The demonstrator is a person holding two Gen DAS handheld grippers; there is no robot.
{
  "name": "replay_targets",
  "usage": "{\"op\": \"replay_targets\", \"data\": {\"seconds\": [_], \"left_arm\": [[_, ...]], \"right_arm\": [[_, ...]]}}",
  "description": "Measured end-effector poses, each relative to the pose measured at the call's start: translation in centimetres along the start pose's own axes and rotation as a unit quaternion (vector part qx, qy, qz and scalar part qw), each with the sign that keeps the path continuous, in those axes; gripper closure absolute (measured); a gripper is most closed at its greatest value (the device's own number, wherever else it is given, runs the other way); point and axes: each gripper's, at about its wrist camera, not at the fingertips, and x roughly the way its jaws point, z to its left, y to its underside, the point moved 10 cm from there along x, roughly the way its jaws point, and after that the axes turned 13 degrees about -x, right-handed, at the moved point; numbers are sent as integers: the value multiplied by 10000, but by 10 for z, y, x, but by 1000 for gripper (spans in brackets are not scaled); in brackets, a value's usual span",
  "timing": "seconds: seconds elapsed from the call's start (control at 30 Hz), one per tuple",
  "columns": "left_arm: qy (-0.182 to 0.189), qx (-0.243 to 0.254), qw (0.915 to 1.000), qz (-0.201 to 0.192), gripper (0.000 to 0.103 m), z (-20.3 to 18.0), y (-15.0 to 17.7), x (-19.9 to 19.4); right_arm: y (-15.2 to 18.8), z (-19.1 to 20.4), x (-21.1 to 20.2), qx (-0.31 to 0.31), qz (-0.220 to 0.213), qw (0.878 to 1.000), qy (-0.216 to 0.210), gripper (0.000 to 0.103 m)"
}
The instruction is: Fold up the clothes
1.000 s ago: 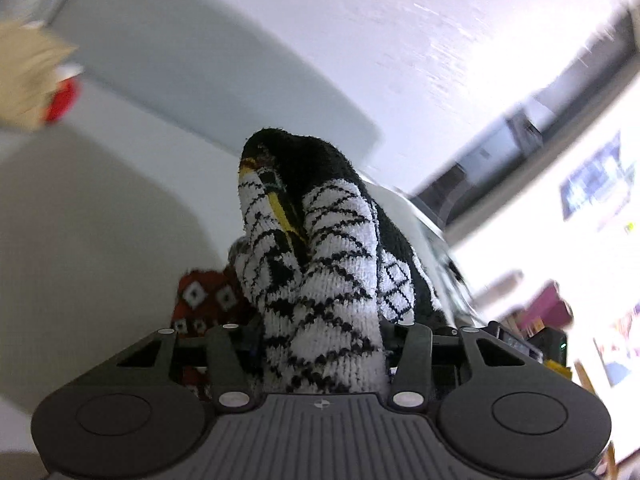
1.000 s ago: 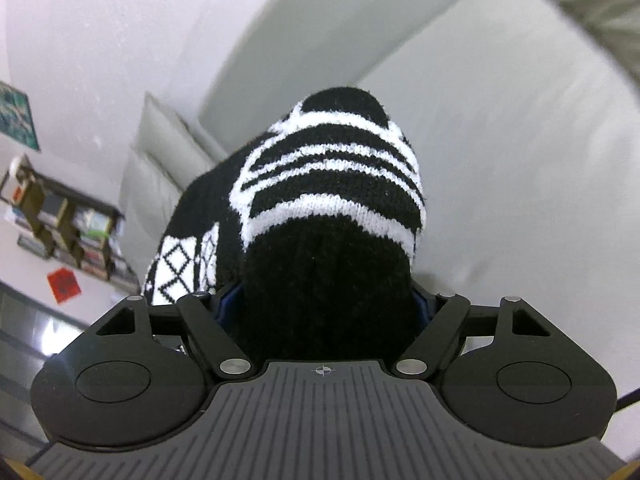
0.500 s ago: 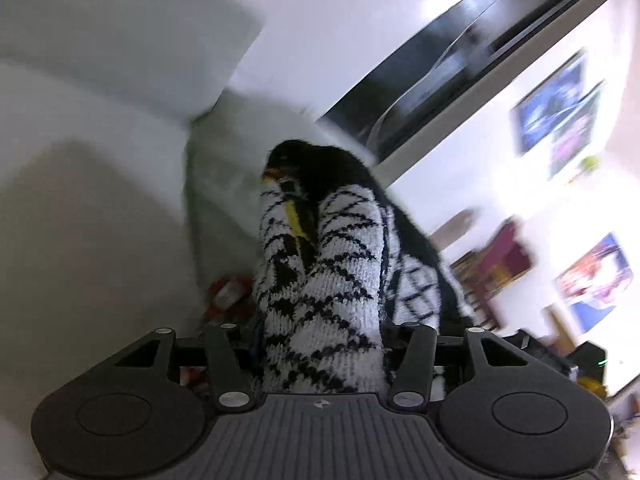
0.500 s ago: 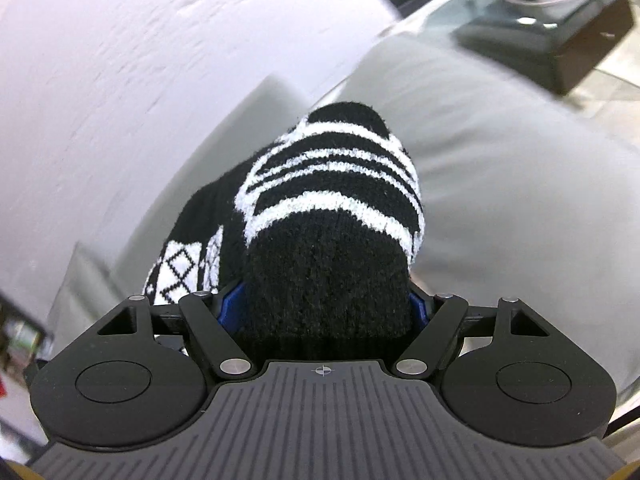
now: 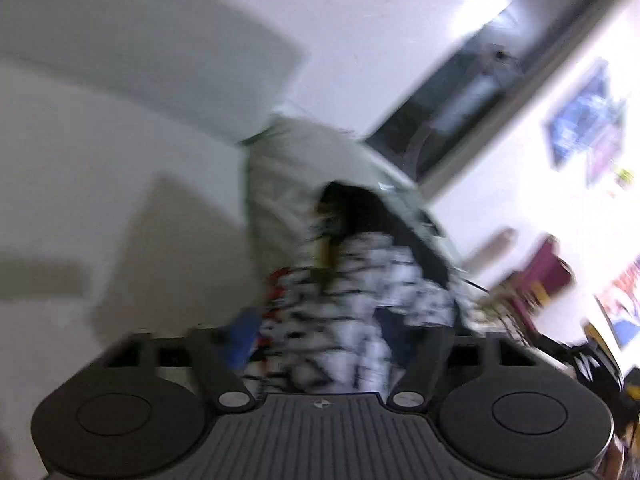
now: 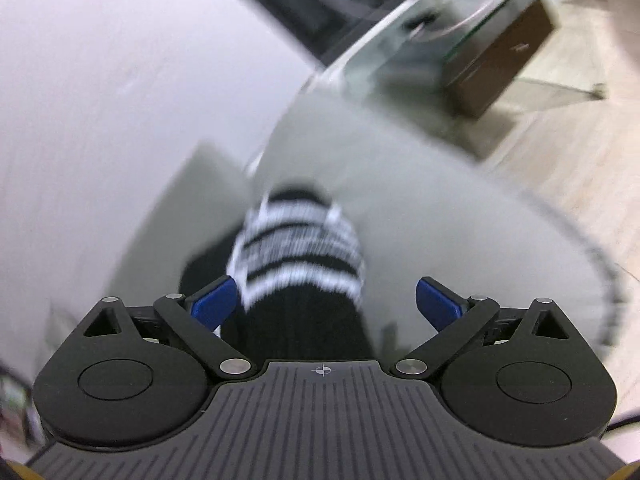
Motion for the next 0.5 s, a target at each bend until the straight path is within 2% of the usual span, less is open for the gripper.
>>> {"op": "replay_targets", "data": {"seconds": [0.03,0.07,0.13,0.2,0.23,0.27,0.37,0.5], "left_arm": [[64,276,9996,58,79,-10,5,-3],[90,588,9982,93,83,-21,10,0],[-184,1196,9925,150,86,-32,22,14],[-696,1366,9877,316,100,-19,33,34],[-837,1202,9886,359,99,-10,33,42],[-934,1020,9896,394,94,-2,32,50],[-983,588,9920,525,93,5,23,57],[-1261,605,9870,789,92,-8,18,37]], "right_arm": [[-2,-1,-11,43,-60,10000,48,19],[-3,5,-18,-67,-61,10000,26,38],[8,19,-25,-595,57,9982,-56,56],[32,39,-18,-1145,315,9928,-167,59],[45,49,-14,-1418,449,9886,-224,60],[55,49,-4,-1574,640,9854,-67,60],[75,37,31,-1812,1159,9746,628,61],[66,42,28,-1728,1501,9706,749,56]]}}
